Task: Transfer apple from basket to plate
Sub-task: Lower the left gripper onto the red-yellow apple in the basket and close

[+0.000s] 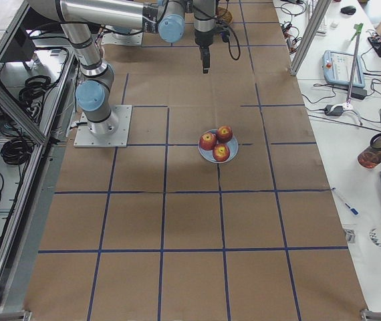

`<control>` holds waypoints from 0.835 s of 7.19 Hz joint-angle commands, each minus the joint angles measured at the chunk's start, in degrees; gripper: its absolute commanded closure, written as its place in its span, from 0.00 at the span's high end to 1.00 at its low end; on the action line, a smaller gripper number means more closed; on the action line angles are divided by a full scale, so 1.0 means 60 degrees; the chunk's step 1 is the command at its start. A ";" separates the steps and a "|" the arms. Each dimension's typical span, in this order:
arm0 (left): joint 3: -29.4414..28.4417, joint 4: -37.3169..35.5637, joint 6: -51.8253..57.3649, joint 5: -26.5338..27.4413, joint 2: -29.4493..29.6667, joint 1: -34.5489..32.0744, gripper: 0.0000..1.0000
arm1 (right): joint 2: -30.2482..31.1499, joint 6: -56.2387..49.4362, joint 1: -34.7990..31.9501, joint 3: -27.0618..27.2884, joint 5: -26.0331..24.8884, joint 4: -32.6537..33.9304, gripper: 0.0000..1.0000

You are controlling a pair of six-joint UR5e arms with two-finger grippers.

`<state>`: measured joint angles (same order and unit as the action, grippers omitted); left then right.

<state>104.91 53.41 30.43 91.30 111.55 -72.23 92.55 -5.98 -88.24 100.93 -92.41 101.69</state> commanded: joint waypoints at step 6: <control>0.0108 -0.0112 -0.0046 0.0048 0.0466 0.0189 0.58 | -0.0001 -0.0014 0.0000 0.0256 0.0006 0.0014 1.00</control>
<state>105.80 52.89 30.50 91.51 114.37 -71.12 92.55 -5.97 -88.24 101.62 -92.41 101.71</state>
